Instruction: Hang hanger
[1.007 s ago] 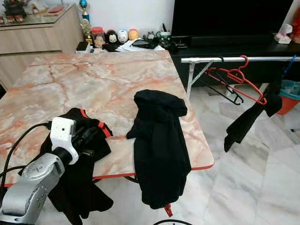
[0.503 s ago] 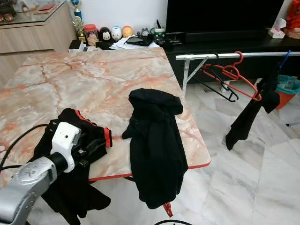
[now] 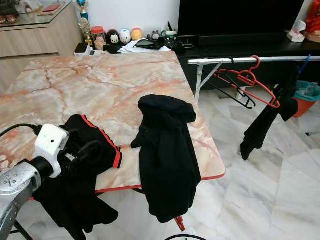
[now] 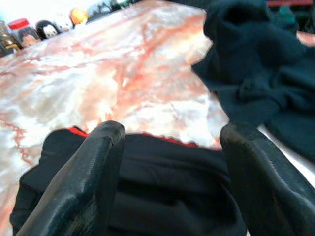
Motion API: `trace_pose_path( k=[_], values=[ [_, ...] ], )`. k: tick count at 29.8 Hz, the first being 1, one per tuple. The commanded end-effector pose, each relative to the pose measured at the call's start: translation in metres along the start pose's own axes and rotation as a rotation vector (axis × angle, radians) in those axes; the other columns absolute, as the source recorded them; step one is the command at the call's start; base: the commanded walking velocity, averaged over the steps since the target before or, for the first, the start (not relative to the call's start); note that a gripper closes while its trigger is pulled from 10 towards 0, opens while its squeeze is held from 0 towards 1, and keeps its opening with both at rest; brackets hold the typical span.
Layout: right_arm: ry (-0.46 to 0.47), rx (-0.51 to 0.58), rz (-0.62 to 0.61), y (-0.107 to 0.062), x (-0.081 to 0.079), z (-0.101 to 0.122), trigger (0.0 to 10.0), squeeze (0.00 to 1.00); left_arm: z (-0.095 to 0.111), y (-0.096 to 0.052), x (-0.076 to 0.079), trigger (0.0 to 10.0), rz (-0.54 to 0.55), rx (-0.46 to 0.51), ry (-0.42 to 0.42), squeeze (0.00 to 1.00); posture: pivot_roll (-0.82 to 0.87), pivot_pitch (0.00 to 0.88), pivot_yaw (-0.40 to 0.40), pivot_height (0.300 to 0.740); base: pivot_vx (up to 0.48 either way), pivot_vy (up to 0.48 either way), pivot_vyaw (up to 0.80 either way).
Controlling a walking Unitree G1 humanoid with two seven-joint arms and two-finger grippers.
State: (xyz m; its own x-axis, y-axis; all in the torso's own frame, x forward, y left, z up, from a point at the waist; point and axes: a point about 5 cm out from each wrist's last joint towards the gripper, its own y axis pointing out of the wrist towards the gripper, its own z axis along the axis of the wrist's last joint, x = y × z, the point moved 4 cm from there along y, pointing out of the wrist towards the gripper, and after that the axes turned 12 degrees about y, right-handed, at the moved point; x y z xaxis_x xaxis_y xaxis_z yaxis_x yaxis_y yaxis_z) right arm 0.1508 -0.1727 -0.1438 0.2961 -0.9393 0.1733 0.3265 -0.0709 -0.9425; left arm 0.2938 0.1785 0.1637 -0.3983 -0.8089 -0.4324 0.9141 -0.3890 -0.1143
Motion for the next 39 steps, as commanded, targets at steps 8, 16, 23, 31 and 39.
trace_pose_path(
  k=[8,16,23,31,39],
  values=[
    [0.011,0.031,-0.013,0.000,0.002,0.006,10.0,0.00,-0.035,-0.001,-0.006,10.0,0.406,-0.011,-0.270,0.00,0.07,0.000,-0.004,0.740,0.000,0.000,0.00],
    [0.054,0.025,-0.055,0.000,0.007,0.004,10.0,0.00,-0.047,-0.014,0.006,10.0,0.446,-0.026,-0.131,0.00,0.07,0.000,-0.016,0.740,0.000,0.000,0.00],
    [0.125,0.029,-0.093,0.000,0.010,0.001,10.0,0.00,-0.048,-0.033,0.013,10.0,0.517,-0.005,-0.139,0.00,0.09,0.000,-0.037,0.740,0.000,0.000,0.00],
    [0.258,0.007,-0.136,-0.001,0.012,-0.007,10.0,0.00,-0.045,-0.030,0.020,10.0,0.524,0.014,-0.118,0.00,0.08,0.000,-0.038,0.740,0.000,0.000,0.00],
    [0.286,-0.001,-0.147,-0.001,0.011,-0.010,10.0,0.00,-0.044,-0.027,0.021,10.0,0.521,0.023,-0.126,0.00,0.07,0.000,-0.034,0.740,0.000,0.000,0.00]
  ],
)
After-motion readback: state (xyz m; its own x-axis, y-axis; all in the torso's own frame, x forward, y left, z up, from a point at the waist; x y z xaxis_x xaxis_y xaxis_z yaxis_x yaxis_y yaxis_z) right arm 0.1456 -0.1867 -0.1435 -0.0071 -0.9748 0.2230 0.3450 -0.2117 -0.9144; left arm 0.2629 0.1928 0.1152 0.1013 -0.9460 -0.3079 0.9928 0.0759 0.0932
